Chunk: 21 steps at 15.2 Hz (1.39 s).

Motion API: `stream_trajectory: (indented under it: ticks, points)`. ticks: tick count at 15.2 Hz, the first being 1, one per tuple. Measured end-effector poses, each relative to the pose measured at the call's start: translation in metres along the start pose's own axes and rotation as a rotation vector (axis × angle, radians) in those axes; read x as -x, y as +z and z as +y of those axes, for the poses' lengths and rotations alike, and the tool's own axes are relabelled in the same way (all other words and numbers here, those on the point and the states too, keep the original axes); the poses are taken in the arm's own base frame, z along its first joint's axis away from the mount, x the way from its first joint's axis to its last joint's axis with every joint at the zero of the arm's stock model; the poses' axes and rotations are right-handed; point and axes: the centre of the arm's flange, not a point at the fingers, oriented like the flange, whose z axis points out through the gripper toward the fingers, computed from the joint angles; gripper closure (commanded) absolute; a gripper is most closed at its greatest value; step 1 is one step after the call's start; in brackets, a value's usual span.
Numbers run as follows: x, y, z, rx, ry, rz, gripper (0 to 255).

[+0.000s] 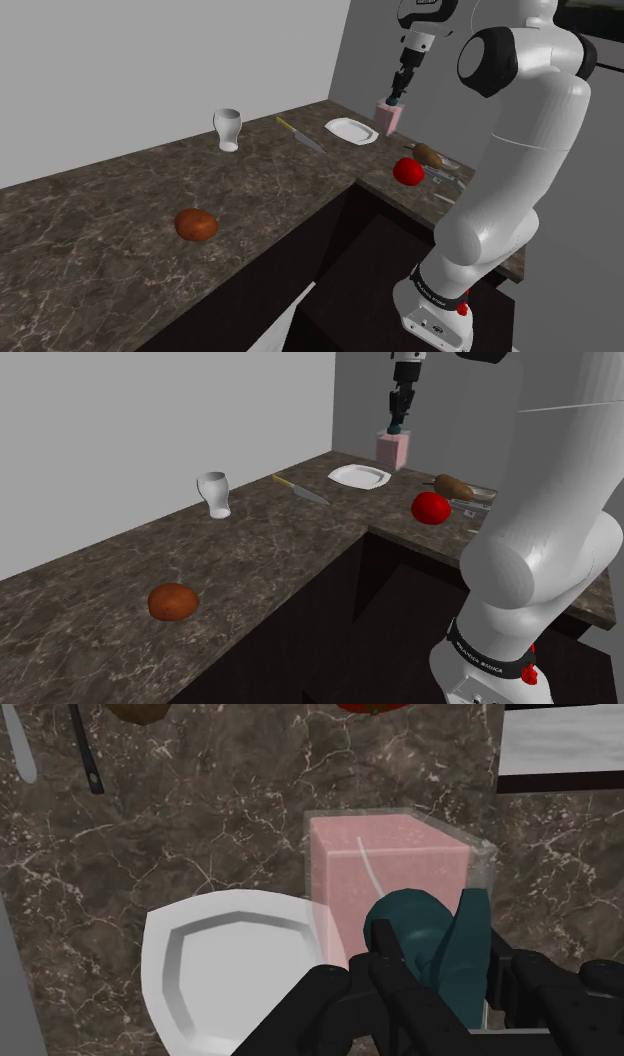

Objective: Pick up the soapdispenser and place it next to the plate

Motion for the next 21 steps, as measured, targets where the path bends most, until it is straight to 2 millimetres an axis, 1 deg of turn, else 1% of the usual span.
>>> stream_trajectory:
  ticks: [21]
  points:
    - [0.000,0.110,0.003,0.000,0.000,0.000,255]
